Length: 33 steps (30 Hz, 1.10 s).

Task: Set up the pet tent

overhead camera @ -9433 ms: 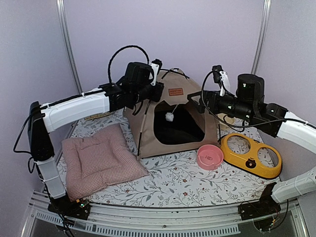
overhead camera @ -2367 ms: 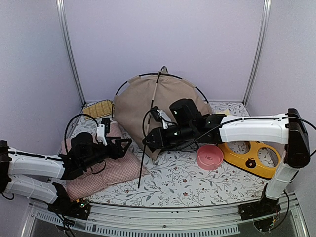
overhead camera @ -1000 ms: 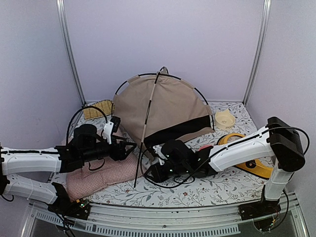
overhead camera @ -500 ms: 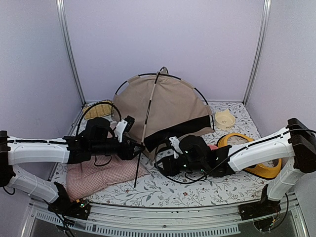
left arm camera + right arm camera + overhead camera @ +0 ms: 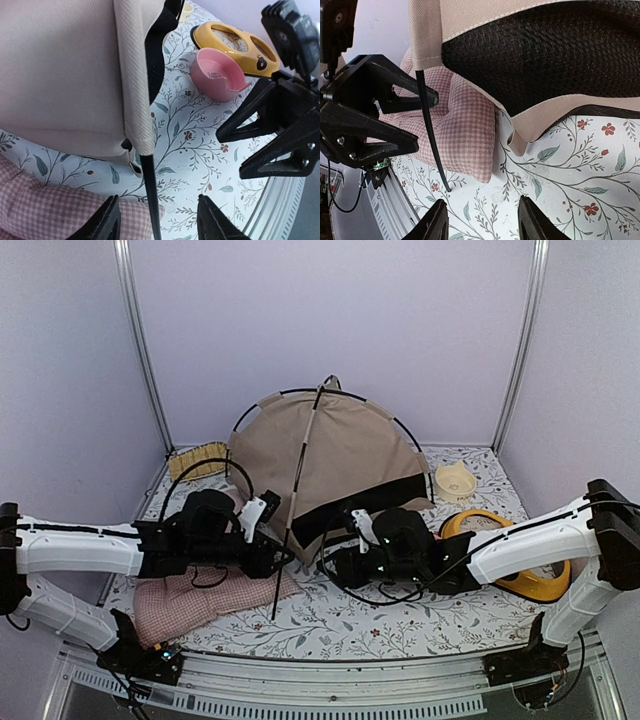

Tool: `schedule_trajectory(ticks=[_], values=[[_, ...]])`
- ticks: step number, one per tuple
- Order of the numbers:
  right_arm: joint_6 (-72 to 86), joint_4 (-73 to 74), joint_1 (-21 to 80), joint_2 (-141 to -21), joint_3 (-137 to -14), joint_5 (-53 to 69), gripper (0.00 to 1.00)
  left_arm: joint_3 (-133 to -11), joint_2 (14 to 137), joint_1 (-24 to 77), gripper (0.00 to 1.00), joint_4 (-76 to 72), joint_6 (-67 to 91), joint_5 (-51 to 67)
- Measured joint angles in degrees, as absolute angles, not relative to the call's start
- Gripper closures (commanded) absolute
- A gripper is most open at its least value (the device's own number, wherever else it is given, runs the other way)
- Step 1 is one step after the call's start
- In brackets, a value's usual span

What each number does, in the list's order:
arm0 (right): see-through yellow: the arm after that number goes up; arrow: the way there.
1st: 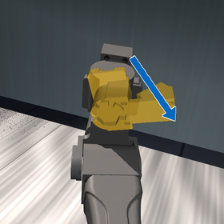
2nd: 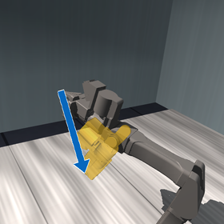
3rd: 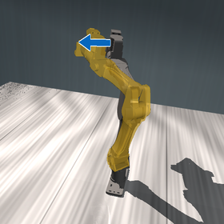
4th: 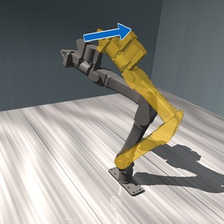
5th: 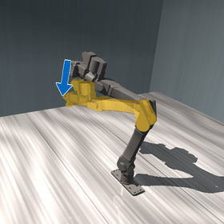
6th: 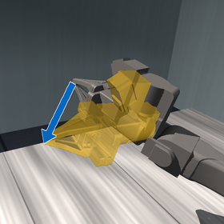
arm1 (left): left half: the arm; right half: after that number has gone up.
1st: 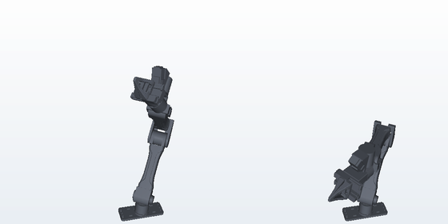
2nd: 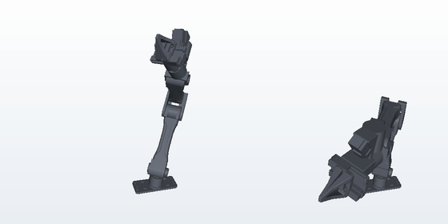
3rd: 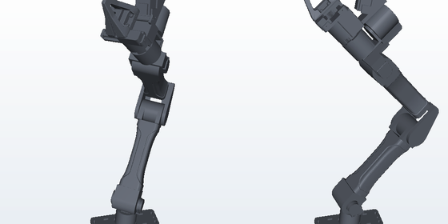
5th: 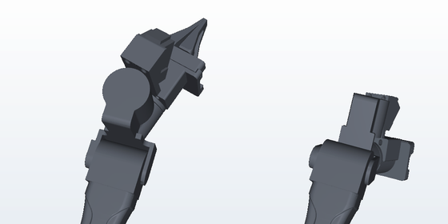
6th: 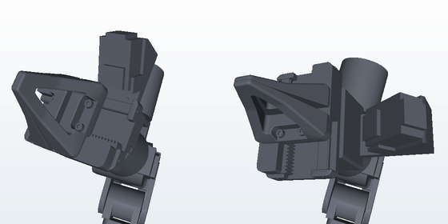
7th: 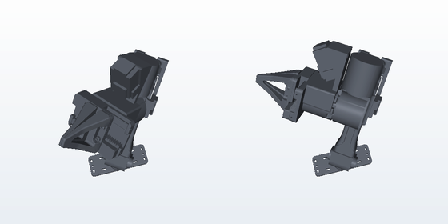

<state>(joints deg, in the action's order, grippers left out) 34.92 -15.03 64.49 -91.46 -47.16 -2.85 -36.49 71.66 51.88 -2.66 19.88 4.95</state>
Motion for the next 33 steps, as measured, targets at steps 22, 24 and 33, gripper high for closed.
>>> schedule_trajectory(ticks=[22, 24, 33], values=[[32.4, -17.6, 64.1, -94.9, -49.5, 6.3, 0.47, -47.8, 79.7, 54.5, 1.00, -2.5, 26.6, 1.7], [32.1, -17.8, 64.1, -95.0, -50.1, 7.0, 0.47, -49.4, 80.5, 54.5, 1.00, -2.3, 27.2, 2.2], [33.2, -18.5, 63.7, -96.1, -52.1, 8.3, 0.59, -50.9, 80.8, 54.5, 1.00, -1.8, 28.9, 3.2]])
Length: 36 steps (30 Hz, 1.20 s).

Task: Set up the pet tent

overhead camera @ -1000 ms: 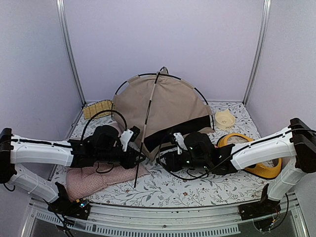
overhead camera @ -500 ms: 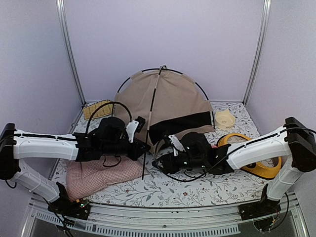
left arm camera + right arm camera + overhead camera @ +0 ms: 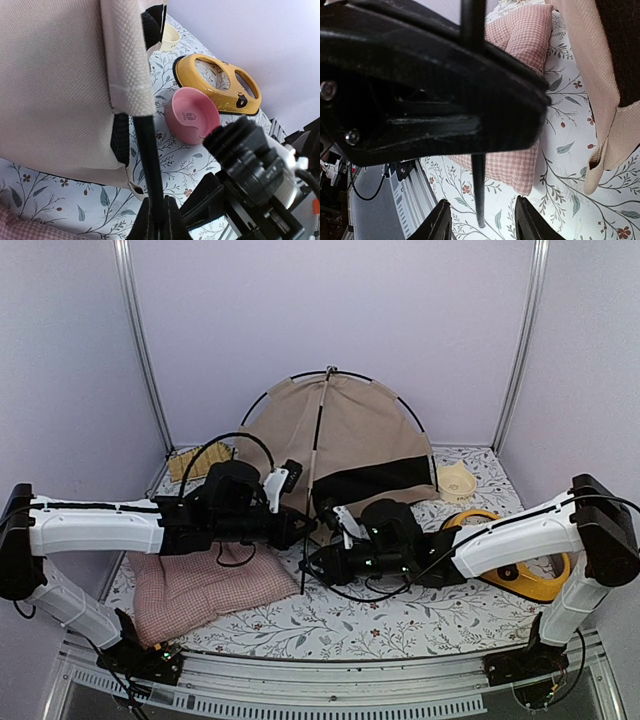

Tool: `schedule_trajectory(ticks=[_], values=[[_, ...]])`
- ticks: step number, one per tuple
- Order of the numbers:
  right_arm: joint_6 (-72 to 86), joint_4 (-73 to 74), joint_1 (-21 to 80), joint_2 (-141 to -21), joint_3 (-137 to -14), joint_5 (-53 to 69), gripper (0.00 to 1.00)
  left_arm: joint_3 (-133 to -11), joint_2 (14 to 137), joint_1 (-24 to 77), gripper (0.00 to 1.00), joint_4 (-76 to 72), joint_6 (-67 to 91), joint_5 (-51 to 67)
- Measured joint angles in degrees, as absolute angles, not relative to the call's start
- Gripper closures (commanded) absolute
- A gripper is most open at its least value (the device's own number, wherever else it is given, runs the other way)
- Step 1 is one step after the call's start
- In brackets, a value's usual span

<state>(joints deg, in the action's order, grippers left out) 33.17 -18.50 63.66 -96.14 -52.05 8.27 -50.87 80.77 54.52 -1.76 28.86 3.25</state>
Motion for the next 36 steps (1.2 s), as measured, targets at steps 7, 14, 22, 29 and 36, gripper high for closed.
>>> schedule_trajectory(ticks=[7, 14, 22, 29, 36], values=[[34.7, -18.5, 62.3, -97.1, -52.4, 9.9, 0.71, -51.0, 80.8, 54.5, 1.00, -1.8, 29.2, 3.6], [34.7, -18.4, 62.2, -98.6, -54.4, 12.1, 0.76, -51.0, 80.8, 54.3, 1.00, -2.0, 29.2, 4.0], [34.7, -17.0, 62.2, -98.7, -55.7, 12.6, 1.00, -50.9, 80.7, 53.7, 0.89, -2.6, 29.3, 4.5], [34.5, -14.2, 61.0, -98.6, -57.5, 14.7, 1.00, -47.6, 76.9, 53.3, 0.54, -7.3, 28.2, 4.0], [34.5, -12.5, 57.3, -98.6, -58.5, 21.4, 1.00, -35.6, 65.8, 53.1, 0.40, -16.3, 27.9, 1.0]])
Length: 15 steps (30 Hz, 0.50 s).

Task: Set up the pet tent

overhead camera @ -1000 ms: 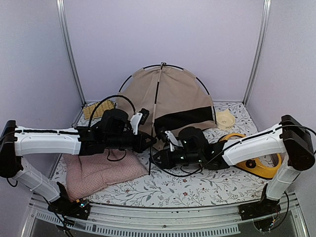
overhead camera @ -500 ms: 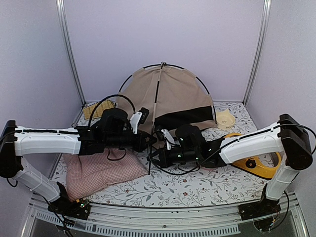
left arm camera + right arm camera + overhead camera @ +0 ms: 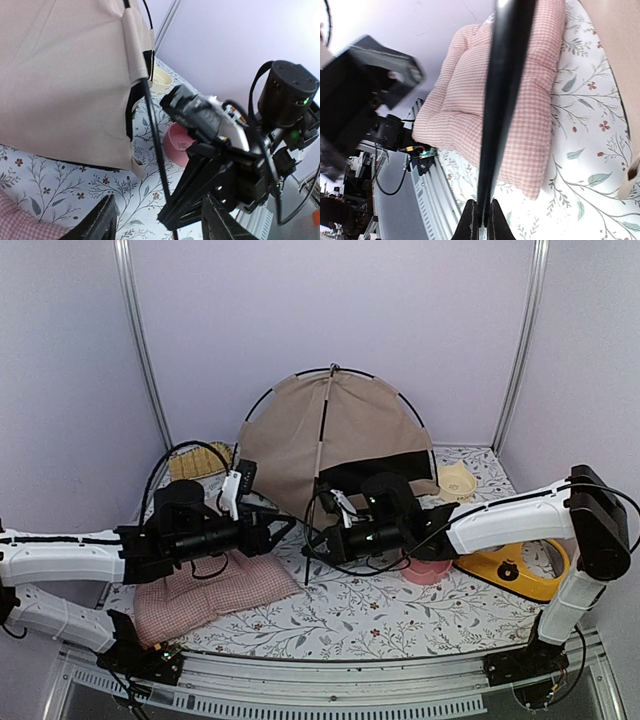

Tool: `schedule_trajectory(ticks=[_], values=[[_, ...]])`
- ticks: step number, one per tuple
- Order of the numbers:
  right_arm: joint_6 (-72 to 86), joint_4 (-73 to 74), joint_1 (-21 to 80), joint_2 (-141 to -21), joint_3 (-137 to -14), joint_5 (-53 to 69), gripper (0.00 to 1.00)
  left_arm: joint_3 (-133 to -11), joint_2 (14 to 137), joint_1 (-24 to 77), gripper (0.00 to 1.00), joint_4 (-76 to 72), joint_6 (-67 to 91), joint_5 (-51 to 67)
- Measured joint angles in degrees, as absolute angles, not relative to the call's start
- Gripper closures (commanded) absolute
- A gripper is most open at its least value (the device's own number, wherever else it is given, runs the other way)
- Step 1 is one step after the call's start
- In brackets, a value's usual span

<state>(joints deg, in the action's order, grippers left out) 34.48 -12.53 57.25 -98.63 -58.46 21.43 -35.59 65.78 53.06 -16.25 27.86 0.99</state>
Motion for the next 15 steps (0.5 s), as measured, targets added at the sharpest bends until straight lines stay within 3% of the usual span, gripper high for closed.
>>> schedule_trajectory(ticks=[7, 15], values=[[34.7, -10.4, 56.2, -98.6, -62.5, 26.5, 1.00, -28.0, 65.3, 52.2, 0.36, -22.2, 28.8, -4.2], [35.9, -8.6, 55.0, -98.6, -66.1, 30.6, 1.00, -25.0, 73.7, 52.1, 0.34, -33.2, 29.4, -7.1]])
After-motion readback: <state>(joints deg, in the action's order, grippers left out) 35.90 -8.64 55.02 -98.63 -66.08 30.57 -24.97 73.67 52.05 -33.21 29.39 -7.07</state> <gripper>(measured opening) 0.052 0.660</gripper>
